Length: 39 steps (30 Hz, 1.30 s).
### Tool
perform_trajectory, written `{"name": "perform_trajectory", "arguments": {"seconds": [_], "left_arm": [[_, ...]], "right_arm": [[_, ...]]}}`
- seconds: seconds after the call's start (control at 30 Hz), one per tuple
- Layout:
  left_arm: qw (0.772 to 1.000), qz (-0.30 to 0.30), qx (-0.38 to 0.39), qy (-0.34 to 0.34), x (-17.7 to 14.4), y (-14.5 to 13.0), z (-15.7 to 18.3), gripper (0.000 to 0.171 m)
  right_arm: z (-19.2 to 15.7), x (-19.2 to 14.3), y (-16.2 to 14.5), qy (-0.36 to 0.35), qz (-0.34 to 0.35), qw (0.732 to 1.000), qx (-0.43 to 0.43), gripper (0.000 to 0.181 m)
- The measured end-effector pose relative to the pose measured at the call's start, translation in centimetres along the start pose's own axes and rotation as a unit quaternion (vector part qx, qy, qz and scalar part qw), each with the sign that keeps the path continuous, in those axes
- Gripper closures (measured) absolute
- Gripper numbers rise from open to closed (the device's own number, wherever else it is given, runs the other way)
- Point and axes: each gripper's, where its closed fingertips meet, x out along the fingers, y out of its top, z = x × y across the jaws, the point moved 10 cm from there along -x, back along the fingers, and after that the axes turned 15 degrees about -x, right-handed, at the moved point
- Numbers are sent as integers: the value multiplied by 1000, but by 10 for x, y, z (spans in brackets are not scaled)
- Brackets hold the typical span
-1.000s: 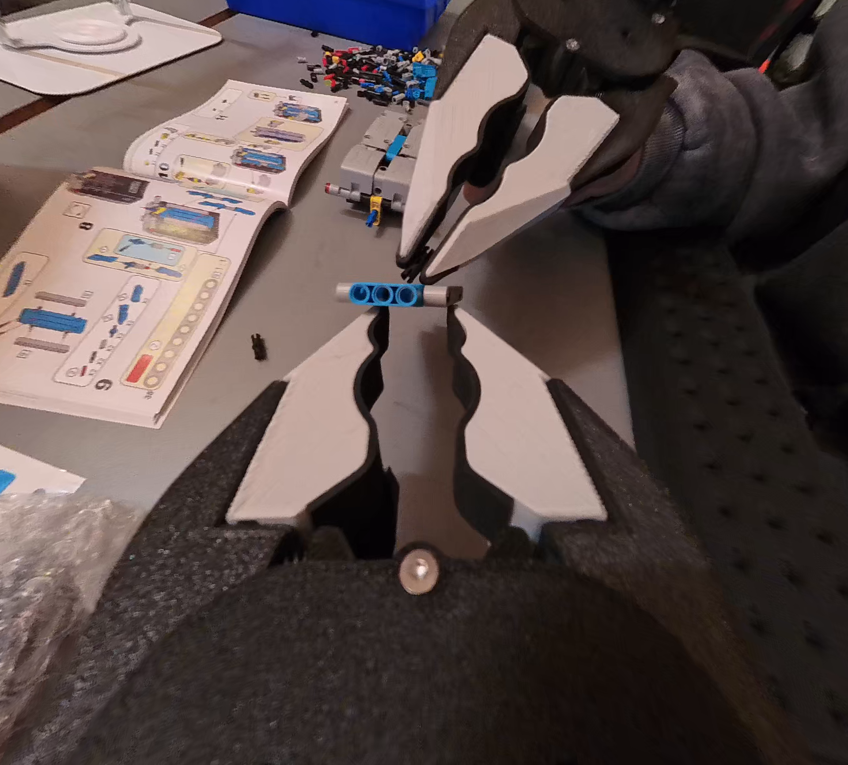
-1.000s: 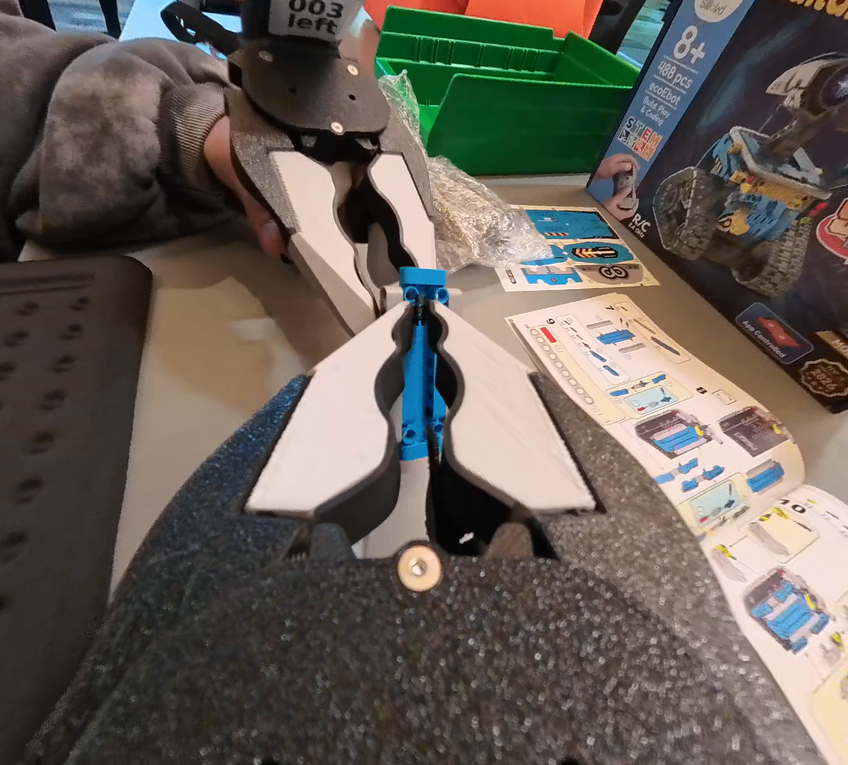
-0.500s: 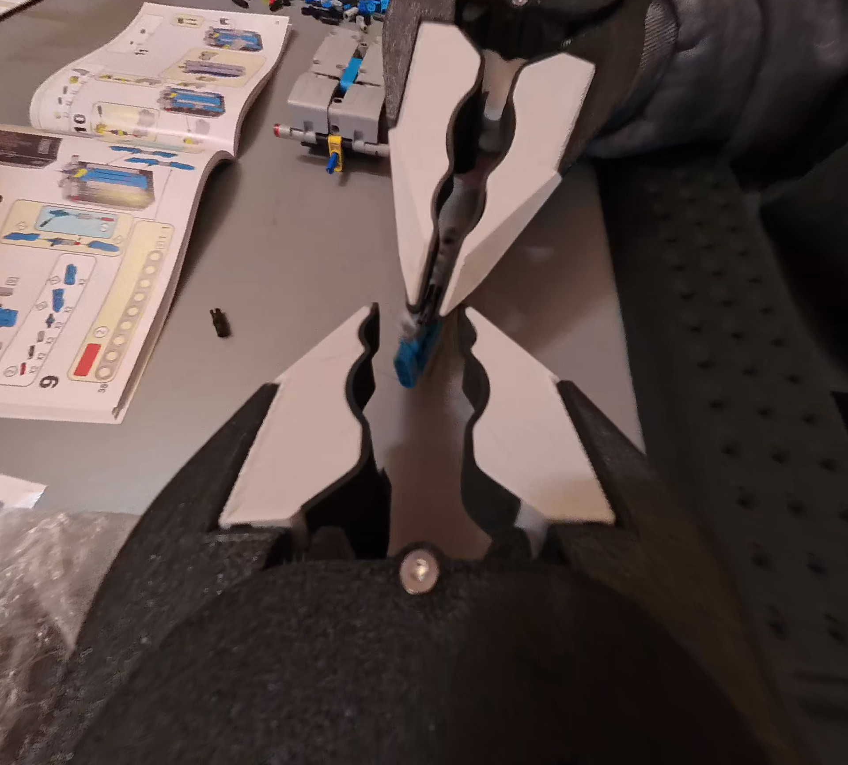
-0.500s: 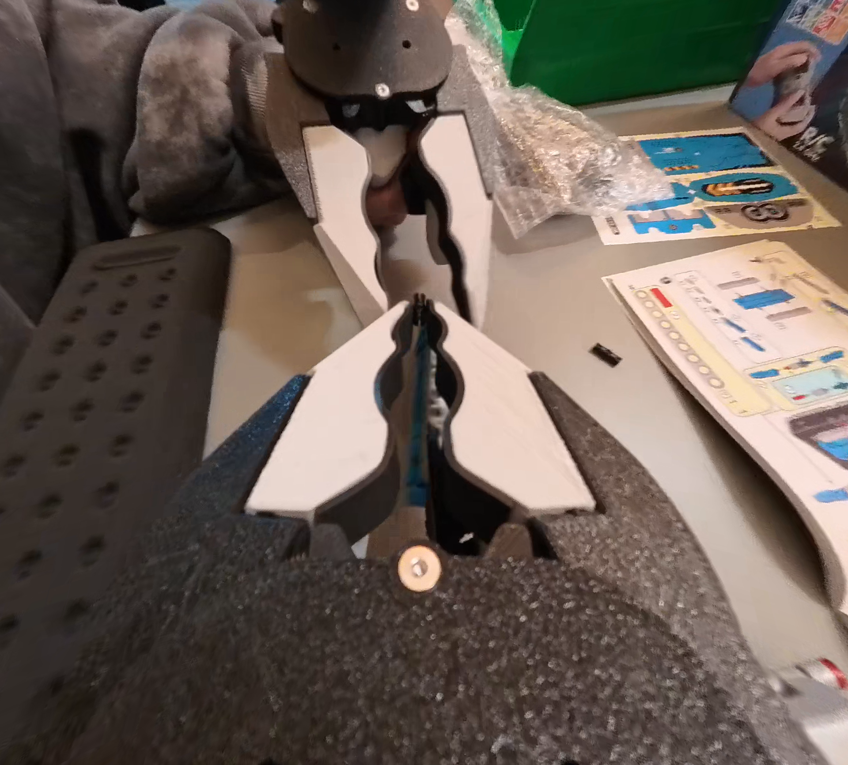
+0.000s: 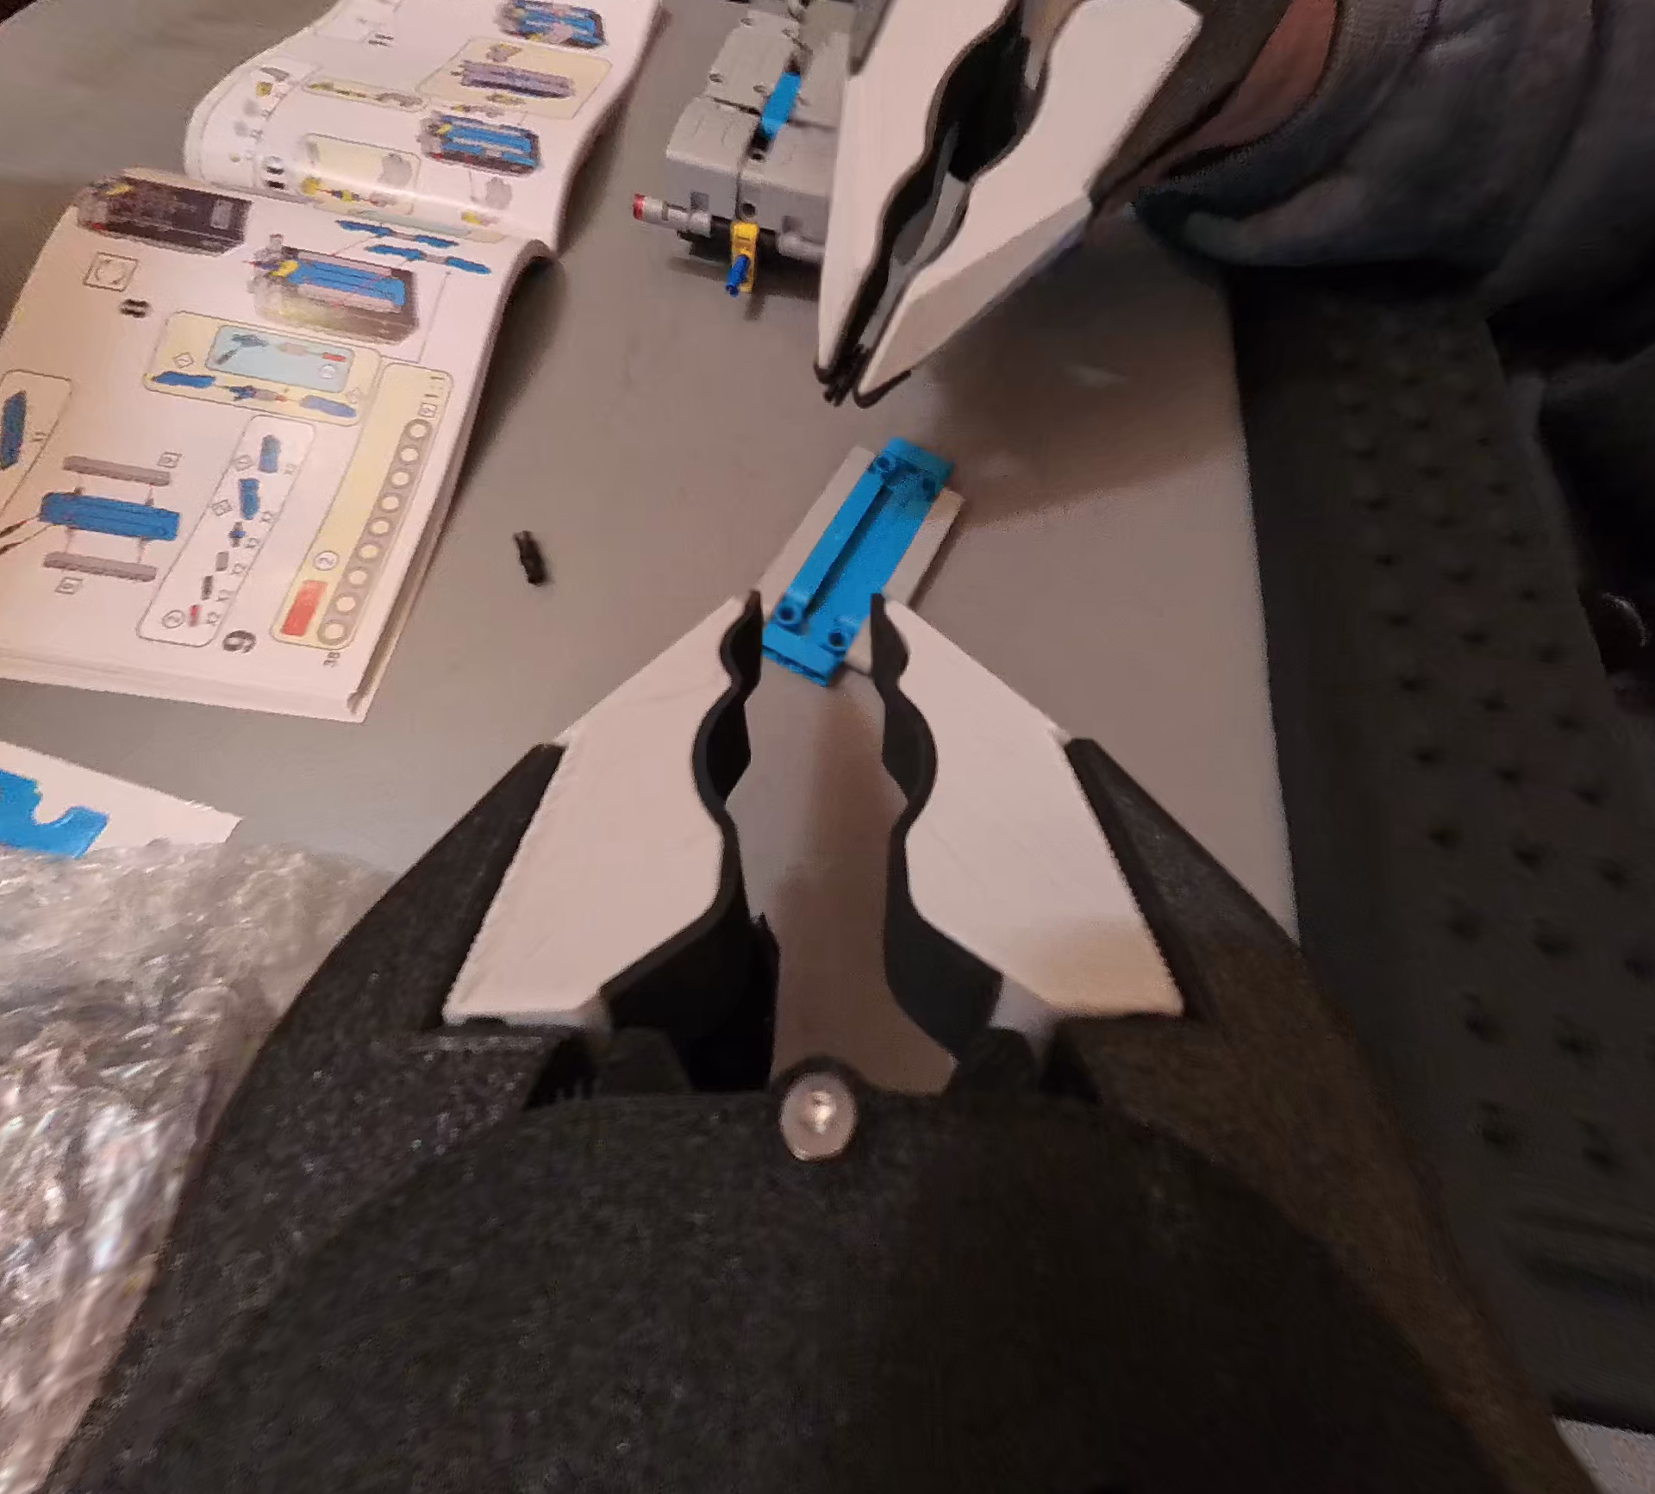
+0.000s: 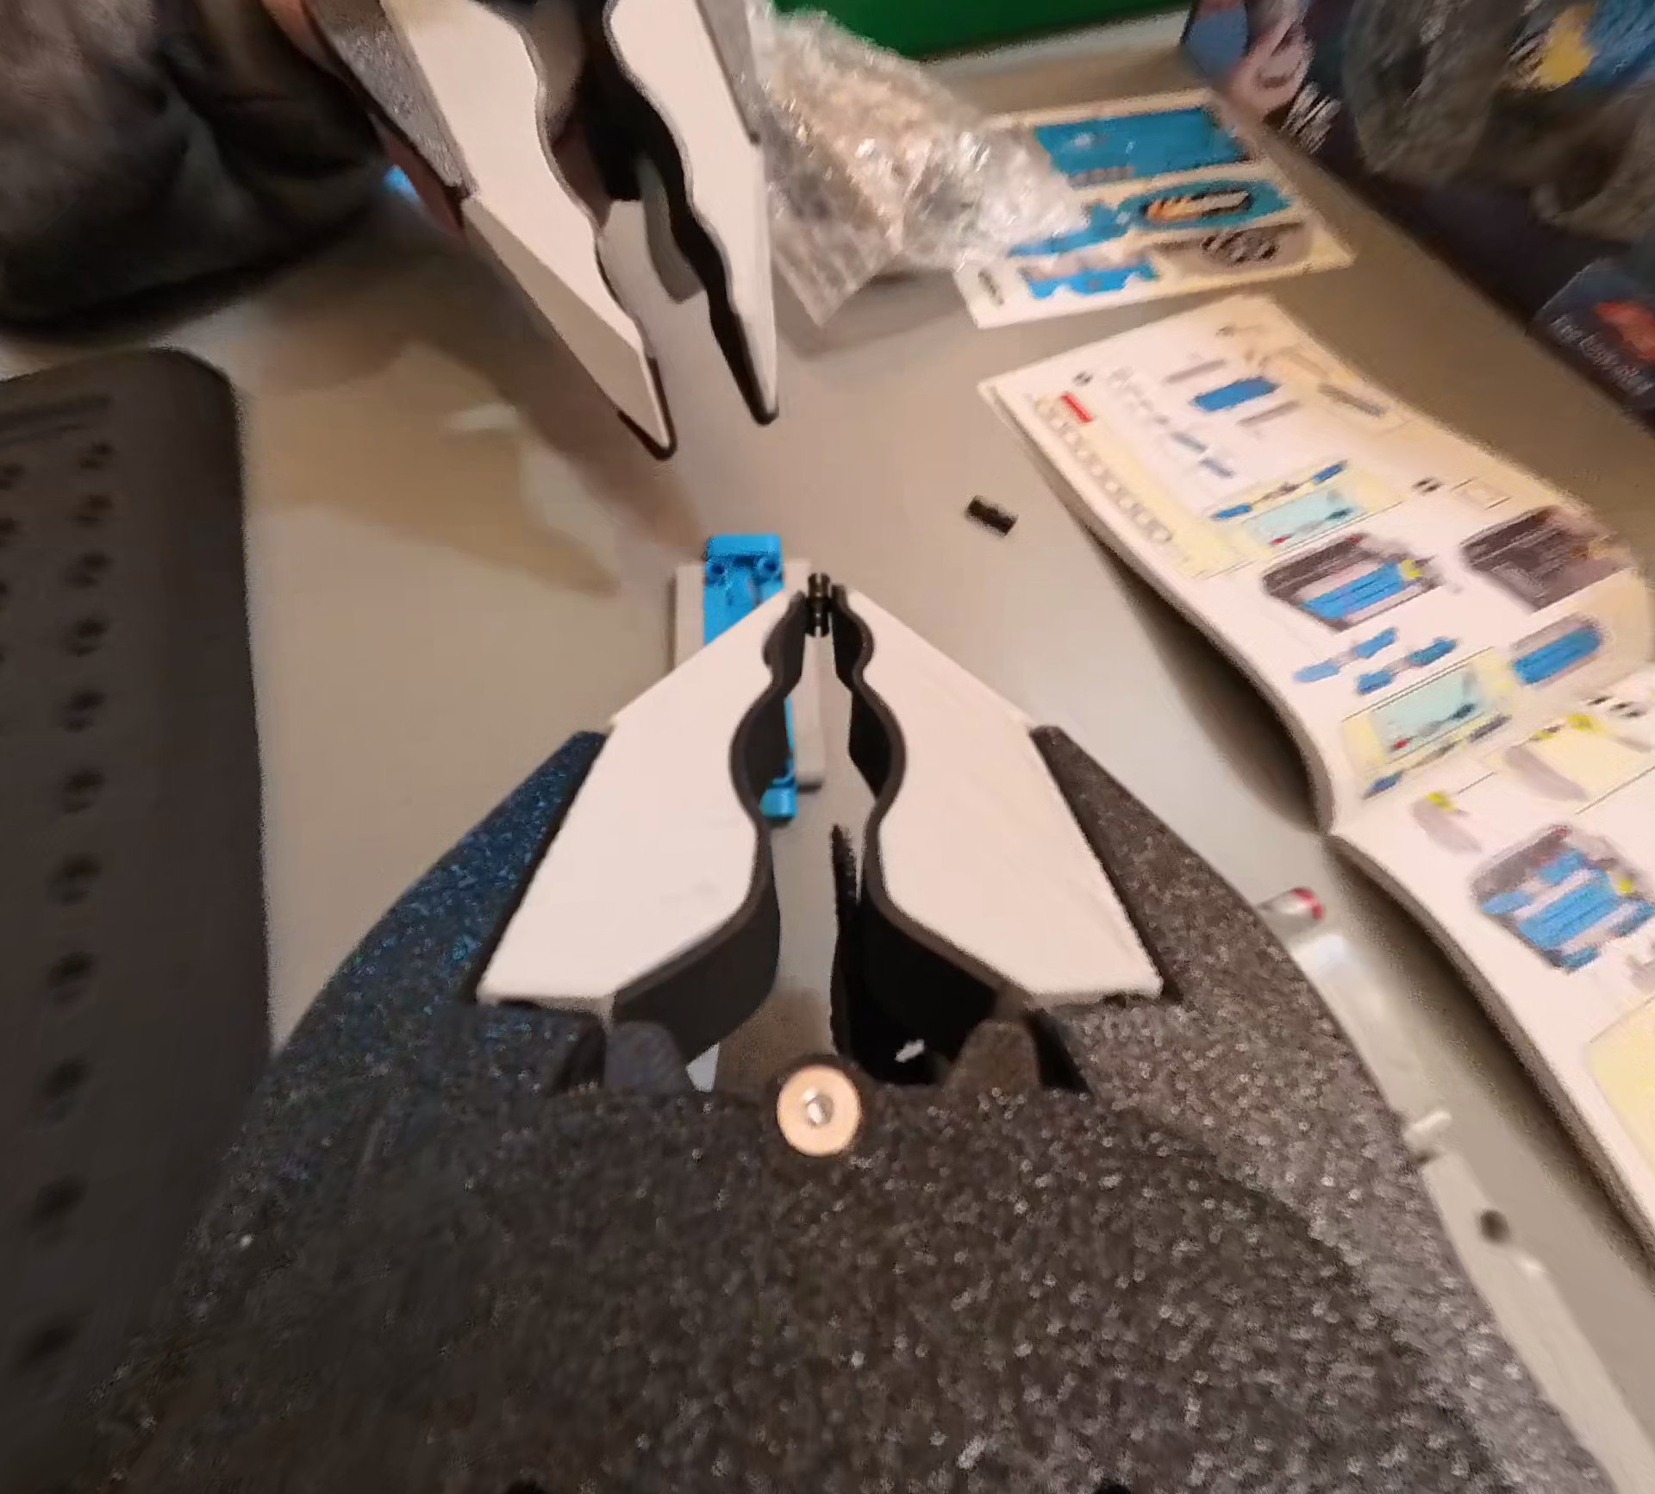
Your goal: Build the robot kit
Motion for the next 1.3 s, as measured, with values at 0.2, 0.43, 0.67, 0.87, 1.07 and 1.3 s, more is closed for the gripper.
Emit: {"name": "perform_trajectory", "arguments": {"seconds": [0.2,0.43,0.67,0.87,1.07,1.3], "left_arm": [[997,-61,46,20,16,-12,9,144],[994,14,-56,-97,9,2,16,152],[986,37,-107,-126,7,5,11,167],[987,40,-101,-116,12,4,14,171],[989,62,-79,-106,10,5,16,171],[991,78,-81,-78,-1,10,8,171]], "right_arm": [[-12,13,-5,53,-40,998,1,177],[-32,3,22,-6,52,983,-176,177],[-35,5,26,-21,61,980,-189,177],[-33,7,25,-16,59,984,-168,177],[-28,14,17,-1,19,990,-136,178],[-31,15,21,-10,29,989,-146,178]]}}
